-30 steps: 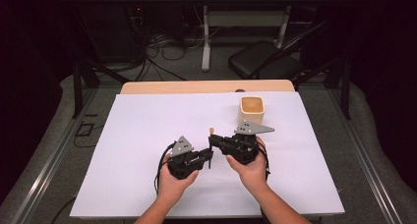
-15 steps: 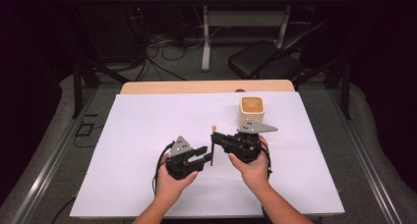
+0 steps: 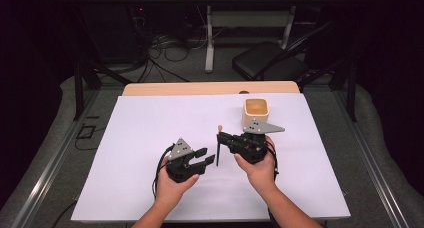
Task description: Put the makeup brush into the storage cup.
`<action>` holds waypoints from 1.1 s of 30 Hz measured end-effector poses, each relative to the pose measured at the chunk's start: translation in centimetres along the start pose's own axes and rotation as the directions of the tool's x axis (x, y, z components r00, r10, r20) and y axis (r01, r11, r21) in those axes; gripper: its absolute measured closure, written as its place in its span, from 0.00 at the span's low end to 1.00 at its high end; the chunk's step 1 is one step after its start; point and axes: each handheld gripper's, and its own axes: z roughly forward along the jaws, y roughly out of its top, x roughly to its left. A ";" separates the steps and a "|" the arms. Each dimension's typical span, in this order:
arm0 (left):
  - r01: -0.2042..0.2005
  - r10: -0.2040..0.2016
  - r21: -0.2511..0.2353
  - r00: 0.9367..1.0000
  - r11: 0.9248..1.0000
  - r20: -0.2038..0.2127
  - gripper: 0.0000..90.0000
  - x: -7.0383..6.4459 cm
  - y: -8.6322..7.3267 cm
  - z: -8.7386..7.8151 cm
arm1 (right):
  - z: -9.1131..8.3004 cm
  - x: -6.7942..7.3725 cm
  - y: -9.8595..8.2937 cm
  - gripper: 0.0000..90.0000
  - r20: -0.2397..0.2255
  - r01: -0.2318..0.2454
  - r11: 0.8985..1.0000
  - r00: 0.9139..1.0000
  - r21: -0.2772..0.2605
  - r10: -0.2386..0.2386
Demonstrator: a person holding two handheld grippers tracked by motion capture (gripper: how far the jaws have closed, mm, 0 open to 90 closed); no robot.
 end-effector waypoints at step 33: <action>0.046 -0.047 -0.016 0.994 0.999 -0.095 0.46 3.1 -1.7 -2.3 | -0.7 -1.3 1.7 0.93 0.048 0.025 1.000 0.999 -0.014 -0.024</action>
